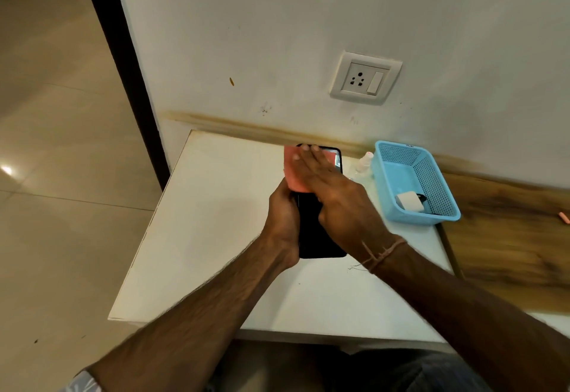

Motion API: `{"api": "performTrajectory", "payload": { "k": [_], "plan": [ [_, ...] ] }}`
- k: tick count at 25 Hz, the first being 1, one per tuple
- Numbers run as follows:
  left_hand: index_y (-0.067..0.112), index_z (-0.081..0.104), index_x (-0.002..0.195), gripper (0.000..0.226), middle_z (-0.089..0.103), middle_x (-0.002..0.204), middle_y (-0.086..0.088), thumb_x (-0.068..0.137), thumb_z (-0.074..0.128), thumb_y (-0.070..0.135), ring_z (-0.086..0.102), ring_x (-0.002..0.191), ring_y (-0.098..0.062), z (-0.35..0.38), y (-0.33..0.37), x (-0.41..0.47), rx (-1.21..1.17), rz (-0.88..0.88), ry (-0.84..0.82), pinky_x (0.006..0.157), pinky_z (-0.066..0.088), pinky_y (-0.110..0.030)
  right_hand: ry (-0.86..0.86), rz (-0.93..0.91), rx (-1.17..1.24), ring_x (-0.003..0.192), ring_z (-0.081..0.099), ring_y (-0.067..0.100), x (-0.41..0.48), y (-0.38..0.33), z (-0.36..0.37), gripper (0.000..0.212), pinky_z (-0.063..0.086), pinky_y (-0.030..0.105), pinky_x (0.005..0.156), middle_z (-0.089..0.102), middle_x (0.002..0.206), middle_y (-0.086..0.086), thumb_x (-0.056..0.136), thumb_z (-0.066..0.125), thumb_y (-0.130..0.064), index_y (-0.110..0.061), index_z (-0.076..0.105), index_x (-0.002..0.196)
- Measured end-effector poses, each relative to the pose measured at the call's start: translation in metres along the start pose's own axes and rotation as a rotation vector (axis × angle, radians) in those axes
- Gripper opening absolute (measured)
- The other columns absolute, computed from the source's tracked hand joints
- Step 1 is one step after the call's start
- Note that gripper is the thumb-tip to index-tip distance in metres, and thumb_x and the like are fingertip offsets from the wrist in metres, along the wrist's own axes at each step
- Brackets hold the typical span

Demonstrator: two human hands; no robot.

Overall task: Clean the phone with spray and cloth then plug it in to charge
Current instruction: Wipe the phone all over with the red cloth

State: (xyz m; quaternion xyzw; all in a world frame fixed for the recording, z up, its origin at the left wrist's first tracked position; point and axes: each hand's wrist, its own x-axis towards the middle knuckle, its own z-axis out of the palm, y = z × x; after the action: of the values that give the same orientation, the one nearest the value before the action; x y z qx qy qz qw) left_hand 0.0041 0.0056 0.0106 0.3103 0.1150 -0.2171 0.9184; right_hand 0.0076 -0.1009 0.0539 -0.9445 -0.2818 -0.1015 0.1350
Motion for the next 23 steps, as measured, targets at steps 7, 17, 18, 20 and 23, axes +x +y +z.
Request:
{"api": "performTrajectory", "payload": {
  "k": [7, 17, 18, 20, 23],
  "plan": [
    [0.017, 0.075, 0.118, 0.06, 0.073, 0.118, -0.014, 0.095, 0.046, 0.063, 0.073, 0.103, -0.031, -0.003, -0.001, 0.0, 0.057, -0.012, -0.021, 0.081, 0.06, -0.04, -0.077, 0.033, -0.066, 0.147, 0.002, 0.017, 0.0, 0.0, -0.012, 0.072, 0.038, 0.032, 0.102, 0.006, 0.16, -0.005, 0.082, 0.013, -0.005, -0.023, 0.012, 0.152],
    [0.014, 0.079, 0.104, 0.054, 0.076, 0.101, -0.012, 0.095, 0.046, 0.056, 0.074, 0.086, -0.029, -0.007, -0.001, 0.002, 0.021, -0.045, -0.035, 0.071, 0.06, -0.038, -0.199, -0.132, -0.118, 0.147, 0.006, 0.018, -0.006, 0.008, -0.017, 0.075, 0.044, 0.034, 0.099, 0.01, 0.16, -0.002, 0.084, 0.033, 0.006, -0.021, 0.016, 0.152],
    [0.014, 0.079, 0.106, 0.056, 0.075, 0.103, -0.013, 0.095, 0.045, 0.057, 0.073, 0.087, -0.031, -0.007, -0.001, 0.003, 0.02, -0.051, -0.044, 0.075, 0.06, -0.042, -0.213, -0.156, -0.132, 0.147, 0.004, 0.017, -0.004, 0.015, -0.021, 0.078, 0.045, 0.035, 0.098, 0.009, 0.16, -0.004, 0.082, 0.033, 0.006, -0.023, 0.014, 0.152],
    [0.012, 0.076, 0.11, 0.061, 0.073, 0.103, -0.017, 0.097, 0.04, 0.06, 0.07, 0.086, -0.036, -0.005, -0.001, 0.003, 0.037, -0.064, -0.055, 0.082, 0.057, -0.05, -0.176, 0.0, -0.141, 0.147, 0.001, 0.015, 0.006, 0.029, -0.032, 0.085, 0.046, 0.042, 0.1, 0.006, 0.16, -0.005, 0.08, 0.039, 0.01, -0.025, 0.01, 0.152],
    [0.013, 0.078, 0.106, 0.057, 0.075, 0.101, -0.014, 0.094, 0.047, 0.059, 0.073, 0.084, -0.032, -0.005, 0.002, 0.003, 0.026, -0.049, -0.034, 0.074, 0.06, -0.043, -0.16, -0.01, -0.118, 0.148, 0.002, 0.017, 0.004, 0.019, -0.025, 0.079, 0.041, 0.042, 0.106, 0.008, 0.16, -0.003, 0.083, 0.038, 0.011, -0.021, 0.014, 0.151]
  ]
}}
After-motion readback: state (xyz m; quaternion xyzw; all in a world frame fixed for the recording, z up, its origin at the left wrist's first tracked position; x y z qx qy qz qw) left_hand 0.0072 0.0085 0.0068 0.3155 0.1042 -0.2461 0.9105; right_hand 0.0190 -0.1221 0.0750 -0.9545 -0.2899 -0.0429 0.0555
